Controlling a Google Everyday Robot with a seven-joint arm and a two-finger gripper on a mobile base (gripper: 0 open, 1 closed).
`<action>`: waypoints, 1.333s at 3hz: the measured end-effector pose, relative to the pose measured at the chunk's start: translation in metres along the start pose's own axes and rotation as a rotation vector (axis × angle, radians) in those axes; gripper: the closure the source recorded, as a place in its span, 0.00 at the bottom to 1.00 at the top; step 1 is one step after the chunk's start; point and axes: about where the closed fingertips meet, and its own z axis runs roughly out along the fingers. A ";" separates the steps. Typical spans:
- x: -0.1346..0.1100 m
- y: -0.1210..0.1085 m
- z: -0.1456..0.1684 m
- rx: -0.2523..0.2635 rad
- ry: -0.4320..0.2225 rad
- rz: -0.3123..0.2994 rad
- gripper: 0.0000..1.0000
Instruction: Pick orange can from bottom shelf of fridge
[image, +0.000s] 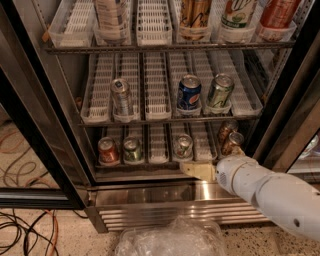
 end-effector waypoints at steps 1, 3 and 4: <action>0.011 -0.001 0.018 0.046 -0.075 0.049 0.00; 0.028 -0.016 0.051 0.137 -0.164 0.100 0.00; 0.042 -0.024 0.059 0.170 -0.175 0.131 0.00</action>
Offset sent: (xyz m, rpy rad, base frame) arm 0.0398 0.0017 -0.0567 0.0847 -0.1757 -0.1874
